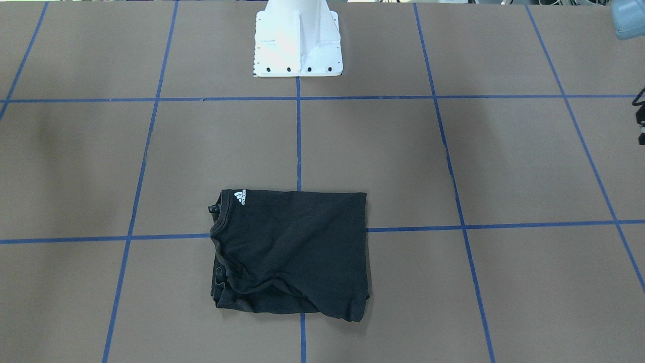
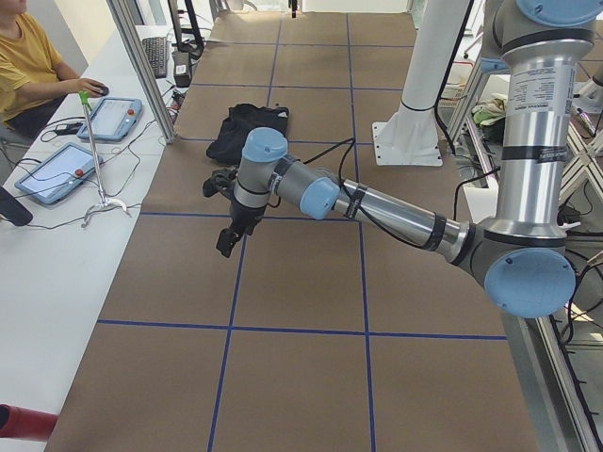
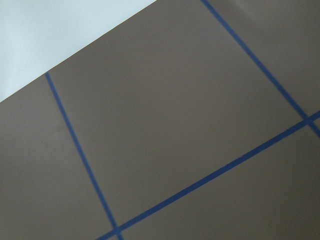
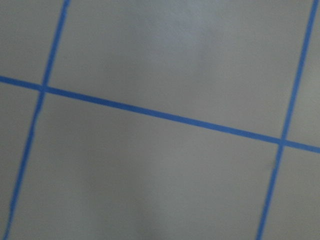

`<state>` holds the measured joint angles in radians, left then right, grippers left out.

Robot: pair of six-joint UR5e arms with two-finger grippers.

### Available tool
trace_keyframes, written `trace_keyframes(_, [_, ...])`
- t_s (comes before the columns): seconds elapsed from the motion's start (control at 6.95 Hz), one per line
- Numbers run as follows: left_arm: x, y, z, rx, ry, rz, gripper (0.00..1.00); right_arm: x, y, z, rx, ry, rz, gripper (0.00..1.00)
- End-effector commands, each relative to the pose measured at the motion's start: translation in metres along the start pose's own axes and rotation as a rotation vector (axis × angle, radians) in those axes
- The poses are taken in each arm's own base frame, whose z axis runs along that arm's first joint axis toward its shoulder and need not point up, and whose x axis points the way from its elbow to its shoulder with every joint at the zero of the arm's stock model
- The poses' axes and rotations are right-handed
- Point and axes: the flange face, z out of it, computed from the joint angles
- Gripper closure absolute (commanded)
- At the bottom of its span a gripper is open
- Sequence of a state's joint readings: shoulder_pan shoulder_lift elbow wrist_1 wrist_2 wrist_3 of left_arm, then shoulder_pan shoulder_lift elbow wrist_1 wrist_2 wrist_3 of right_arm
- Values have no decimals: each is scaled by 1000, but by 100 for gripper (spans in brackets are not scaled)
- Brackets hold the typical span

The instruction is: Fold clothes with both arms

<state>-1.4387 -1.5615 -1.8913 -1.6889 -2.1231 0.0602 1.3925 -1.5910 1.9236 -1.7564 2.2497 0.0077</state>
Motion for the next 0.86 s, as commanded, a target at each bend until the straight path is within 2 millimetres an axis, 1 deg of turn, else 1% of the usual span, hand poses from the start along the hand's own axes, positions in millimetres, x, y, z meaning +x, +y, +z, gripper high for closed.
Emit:
trace_keyframes(0.0, [-61,47,7,-145,-16,-117,0,107,78,19,-70,69,38,0])
trace_keyframes(0.14, [-70,72,18,-241,5,-185,0,128,93,26,-84,65,92,0])
trace_keyframes(0.29, [-71,87,19,-267,73,-212,0,134,103,33,-100,63,110,0])
trace_keyframes(0.43, [-75,129,27,-284,143,-171,0,135,104,33,-103,64,112,0])
trace_keyframes(0.58, [-70,136,29,-275,196,-162,0,135,104,34,-104,60,118,0])
trace_keyframes(0.72, [-73,135,28,-271,197,-182,0,136,103,36,-101,54,125,0])
